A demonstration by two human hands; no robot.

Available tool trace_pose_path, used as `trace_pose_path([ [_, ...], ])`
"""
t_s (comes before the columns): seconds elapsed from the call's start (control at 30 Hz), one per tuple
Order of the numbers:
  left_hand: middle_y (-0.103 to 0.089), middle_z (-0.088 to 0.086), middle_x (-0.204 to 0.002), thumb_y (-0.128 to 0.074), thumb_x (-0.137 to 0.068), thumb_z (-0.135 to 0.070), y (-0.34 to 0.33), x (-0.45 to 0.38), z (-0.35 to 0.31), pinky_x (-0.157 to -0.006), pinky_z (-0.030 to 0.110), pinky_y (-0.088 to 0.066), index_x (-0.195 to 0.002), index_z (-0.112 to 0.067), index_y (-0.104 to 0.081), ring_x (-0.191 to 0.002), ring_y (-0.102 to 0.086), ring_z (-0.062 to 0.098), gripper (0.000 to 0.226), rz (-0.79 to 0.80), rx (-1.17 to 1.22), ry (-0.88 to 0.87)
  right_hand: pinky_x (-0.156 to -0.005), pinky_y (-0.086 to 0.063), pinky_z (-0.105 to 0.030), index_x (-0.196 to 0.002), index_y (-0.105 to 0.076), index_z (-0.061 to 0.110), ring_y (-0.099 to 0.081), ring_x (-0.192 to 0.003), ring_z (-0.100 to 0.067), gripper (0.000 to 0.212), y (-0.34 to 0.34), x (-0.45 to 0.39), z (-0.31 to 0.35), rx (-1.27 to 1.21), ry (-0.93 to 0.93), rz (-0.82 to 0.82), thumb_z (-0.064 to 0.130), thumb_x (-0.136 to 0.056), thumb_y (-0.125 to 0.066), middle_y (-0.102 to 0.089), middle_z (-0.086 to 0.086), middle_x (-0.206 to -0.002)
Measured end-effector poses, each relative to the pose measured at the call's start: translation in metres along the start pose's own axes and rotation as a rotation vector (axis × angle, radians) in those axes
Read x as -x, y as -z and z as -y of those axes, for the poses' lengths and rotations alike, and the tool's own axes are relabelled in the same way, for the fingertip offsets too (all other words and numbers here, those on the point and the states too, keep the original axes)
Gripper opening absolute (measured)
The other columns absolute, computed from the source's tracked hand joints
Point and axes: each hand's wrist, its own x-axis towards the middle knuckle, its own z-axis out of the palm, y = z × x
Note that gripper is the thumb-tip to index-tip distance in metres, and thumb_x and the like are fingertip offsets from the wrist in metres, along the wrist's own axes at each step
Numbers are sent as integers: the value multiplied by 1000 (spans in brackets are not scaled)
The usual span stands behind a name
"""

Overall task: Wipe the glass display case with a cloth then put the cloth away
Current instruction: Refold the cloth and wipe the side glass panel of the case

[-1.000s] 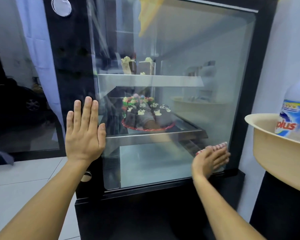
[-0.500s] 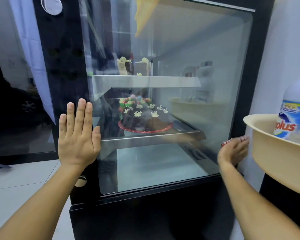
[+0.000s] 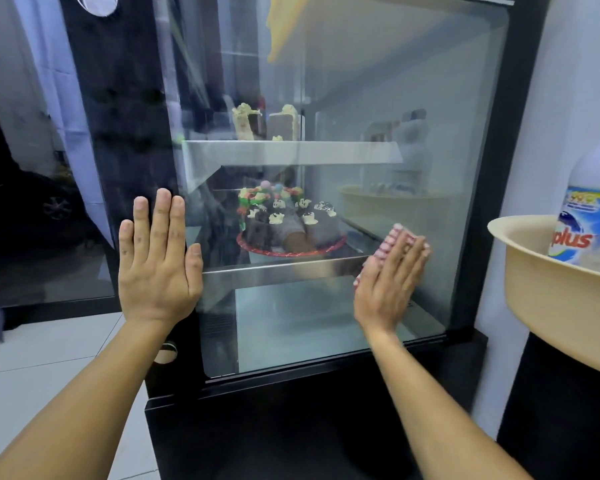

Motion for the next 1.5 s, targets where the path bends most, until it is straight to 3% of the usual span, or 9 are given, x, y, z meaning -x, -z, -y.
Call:
trace_pose_path([
  [0.2,-7,9,-174,-24,-109,-36,2,-1,-1,-131,46,0,-167,-12,-10,-162,3,27,64,-4,-3,-10,-130,0,-51,-168,3,26,7,-161,-36,86,11,66,-77,263,651,263,40,-97,-43,10,-8,-175],
  [0.37,-5,7,-174,-26,-109,-35,1,-1,0,-131,46,0,-167,-13,-9,-161,3,27,65,0,-17,-6,-126,-12,-65,-165,-12,6,-5,-157,-50,68,2,14,-8,32,-133,16,43,-110,-22,-6,-27,-171],
  [0.53,-4,7,-174,-28,-108,-35,1,0,2,-131,46,-1,-167,-11,-12,-161,2,28,65,18,-9,-16,-130,4,-53,-166,-7,16,9,-160,-36,73,-19,111,63,104,715,328,40,-108,-43,12,-14,-172],
  [0.67,-2,6,-174,-27,-108,-34,4,-1,2,-131,47,-3,-167,-12,-10,-161,2,28,65,21,7,-33,-132,-3,-45,-166,-19,30,1,-162,-23,63,-18,124,39,116,1006,378,41,-109,-44,6,-1,-175],
  [0.9,-2,5,-174,-29,-108,-34,5,-2,2,-131,46,-3,-167,-12,-12,-161,1,27,65,33,4,-37,-130,4,-52,-165,-8,15,9,-160,-37,60,-23,73,120,57,411,198,39,-113,-23,6,-15,-172],
  [1.07,-5,6,-175,-34,-109,-33,16,-7,16,-131,42,2,-167,-13,-9,-161,2,25,66,99,11,-139,-131,-1,-47,-167,-16,30,4,-162,-25,63,-21,144,83,172,1158,458,39,-110,-41,5,-3,-175],
  [1.13,-7,6,-175,-35,-110,-35,25,-20,37,-131,42,0,-167,-15,-8,-162,-2,25,67,138,-19,-292,-131,-3,-44,-166,-21,31,-3,-162,-21,59,-15,133,59,231,1260,487,42,-111,-37,-5,0,-175],
  [1.37,-5,8,-175,-22,-112,-39,38,-60,58,-132,46,-5,-168,-15,-8,-162,-2,30,63,162,-110,-513,-129,8,-50,-167,-5,18,14,-160,-36,70,-27,106,143,72,439,266,39,-108,-36,8,-15,-172],
  [1.5,-8,8,-175,-24,-112,-37,39,-58,59,-131,46,-7,-168,-15,-10,-161,-5,31,62,154,-107,-512,-131,1,-48,-165,-29,24,-3,-162,-28,63,-43,165,177,-31,806,458,40,-106,-45,-6,-8,-175],
])
